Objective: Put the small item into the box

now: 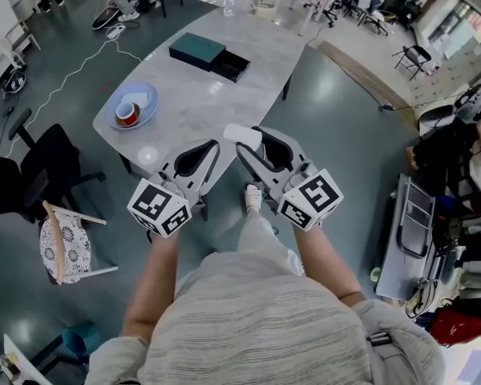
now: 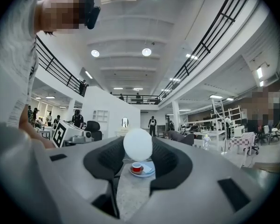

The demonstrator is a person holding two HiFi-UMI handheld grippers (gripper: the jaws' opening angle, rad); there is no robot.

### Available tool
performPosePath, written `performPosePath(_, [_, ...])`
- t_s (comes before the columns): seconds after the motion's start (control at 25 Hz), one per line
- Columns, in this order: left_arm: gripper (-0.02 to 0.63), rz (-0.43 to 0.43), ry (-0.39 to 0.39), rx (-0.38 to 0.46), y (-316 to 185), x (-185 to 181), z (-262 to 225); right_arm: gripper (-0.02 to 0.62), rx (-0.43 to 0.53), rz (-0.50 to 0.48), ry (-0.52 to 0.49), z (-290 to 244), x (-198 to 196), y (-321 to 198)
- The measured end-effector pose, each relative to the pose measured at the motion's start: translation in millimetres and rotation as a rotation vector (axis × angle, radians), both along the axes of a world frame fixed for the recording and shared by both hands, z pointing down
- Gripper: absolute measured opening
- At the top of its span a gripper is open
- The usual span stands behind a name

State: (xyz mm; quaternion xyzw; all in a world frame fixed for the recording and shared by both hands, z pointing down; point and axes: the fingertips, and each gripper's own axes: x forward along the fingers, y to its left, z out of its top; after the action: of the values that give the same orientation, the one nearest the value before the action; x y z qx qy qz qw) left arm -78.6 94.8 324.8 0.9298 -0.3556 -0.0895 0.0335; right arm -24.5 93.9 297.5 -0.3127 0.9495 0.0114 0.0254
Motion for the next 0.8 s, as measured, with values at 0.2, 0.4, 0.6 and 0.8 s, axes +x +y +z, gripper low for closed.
performPosePath(0.2, [0.023, 0.008, -0.008, -0.008, -40, 15, 7, 0.187, -0.012, 0.000, -0.008, 8, 15, -38])
performPosePath(0.4, [0.023, 0.000, -0.016, -0.019, -101, 39, 15, 0.187, -0.031, -0.014, -0.024, 18, 38, -103])
performPosePath(0.6, [0.023, -0.027, -0.012, -0.038, -173, 71, 21, 0.187, -0.068, -0.045, -0.033, 27, 69, -177])
performPosePath(0.8, [0.022, -0.073, -0.005, -0.056, -243, 100, 26, 0.187, -0.087, -0.108, -0.021, 29, 92, -243])
